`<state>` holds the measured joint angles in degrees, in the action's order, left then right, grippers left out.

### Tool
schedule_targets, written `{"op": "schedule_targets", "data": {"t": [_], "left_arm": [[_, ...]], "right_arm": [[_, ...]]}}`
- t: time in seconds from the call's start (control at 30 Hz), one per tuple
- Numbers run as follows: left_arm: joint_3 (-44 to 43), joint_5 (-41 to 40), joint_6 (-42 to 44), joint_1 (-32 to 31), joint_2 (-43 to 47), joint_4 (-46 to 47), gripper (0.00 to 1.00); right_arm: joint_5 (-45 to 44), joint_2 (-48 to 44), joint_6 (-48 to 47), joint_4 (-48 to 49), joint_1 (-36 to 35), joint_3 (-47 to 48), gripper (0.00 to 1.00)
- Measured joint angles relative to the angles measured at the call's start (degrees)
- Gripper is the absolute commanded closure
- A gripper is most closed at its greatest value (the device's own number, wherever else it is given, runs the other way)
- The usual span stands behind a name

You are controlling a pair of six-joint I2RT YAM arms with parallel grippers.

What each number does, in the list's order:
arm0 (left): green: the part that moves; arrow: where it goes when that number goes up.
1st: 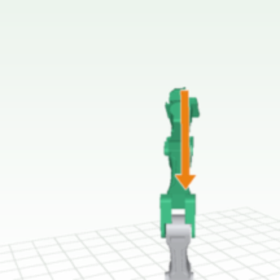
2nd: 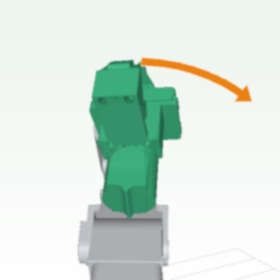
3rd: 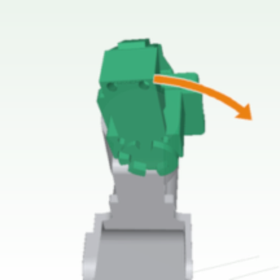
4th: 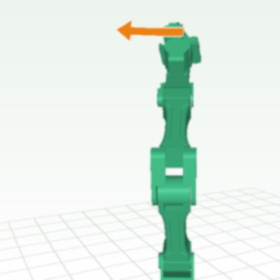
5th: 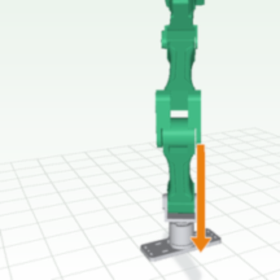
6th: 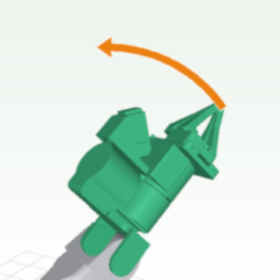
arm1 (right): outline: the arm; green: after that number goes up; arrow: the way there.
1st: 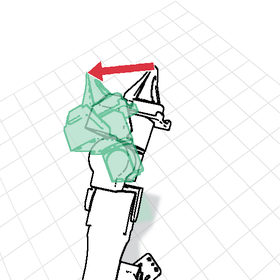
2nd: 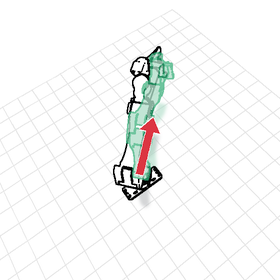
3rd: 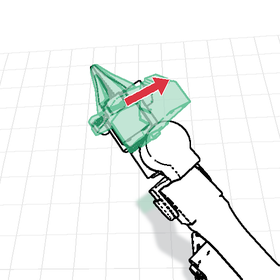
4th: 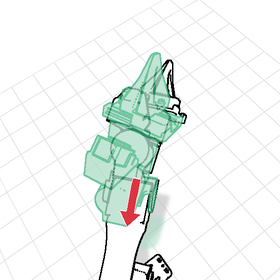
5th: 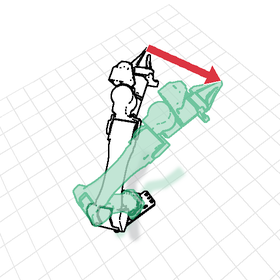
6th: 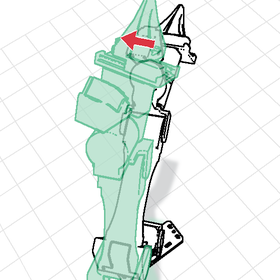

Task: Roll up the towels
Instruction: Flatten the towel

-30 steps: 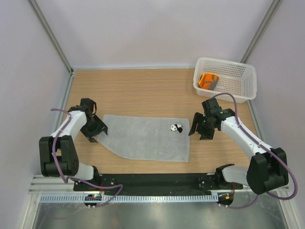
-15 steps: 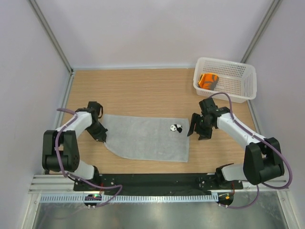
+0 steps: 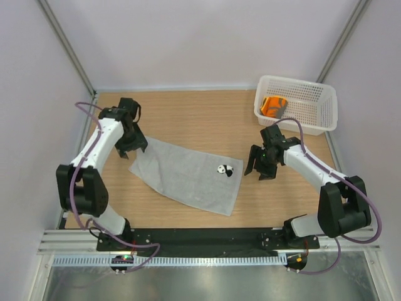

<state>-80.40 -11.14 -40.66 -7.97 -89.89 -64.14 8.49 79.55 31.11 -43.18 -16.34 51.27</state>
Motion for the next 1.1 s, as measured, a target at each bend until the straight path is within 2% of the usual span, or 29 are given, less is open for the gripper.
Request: {"op": "schedule_targets", "data": {"t": [0.13, 0.23, 0.37, 0.47, 0.53, 0.7, 0.87, 1.1], "left_arm": [[7.3, 0.2, 0.7, -0.1, -3.9, 1.0, 0.32], [13.6, -0.3, 0.3, -0.2, -1.1, 0.5, 0.33], [17.2, -1.5, -0.9, 0.6, 4.3, 1.1, 0.34], [19.6, -1.7, -2.0, 1.8, 6.7, 2.8, 0.31], [23.1, -0.2, -2.6, 4.4, 8.2, 5.7, 0.34], [32.4, 3.9, -3.5, 17.2, 8.8, 11.7, 0.37], [34.2, 4.9, -5.3, 19.8, 7.9, 16.0, 0.4], [35.8, 5.6, -6.0, 23.8, 5.5, 22.4, 0.41]], "right_arm": [[0.0, 0.1, 0.0, -0.1, 0.0, 0.0, 0.32], [-0.1, -0.2, -0.2, -0.1, 0.0, 0.0, 0.32], [0.3, -0.3, -0.4, -0.1, -0.1, 0.0, 0.33], [0.3, -0.7, -0.4, -0.2, -0.6, 0.0, 0.33], [0.2, -1.3, -0.4, -0.2, -1.2, 0.0, 0.33], [-0.9, -2.8, -0.1, -0.4, -5.0, 0.0, 0.33], [-1.9, -2.7, 0.9, 0.0, -10.4, 0.0, 0.33], [-2.0, -2.5, 1.4, 1.2, -11.7, -0.7, 0.33]]}}
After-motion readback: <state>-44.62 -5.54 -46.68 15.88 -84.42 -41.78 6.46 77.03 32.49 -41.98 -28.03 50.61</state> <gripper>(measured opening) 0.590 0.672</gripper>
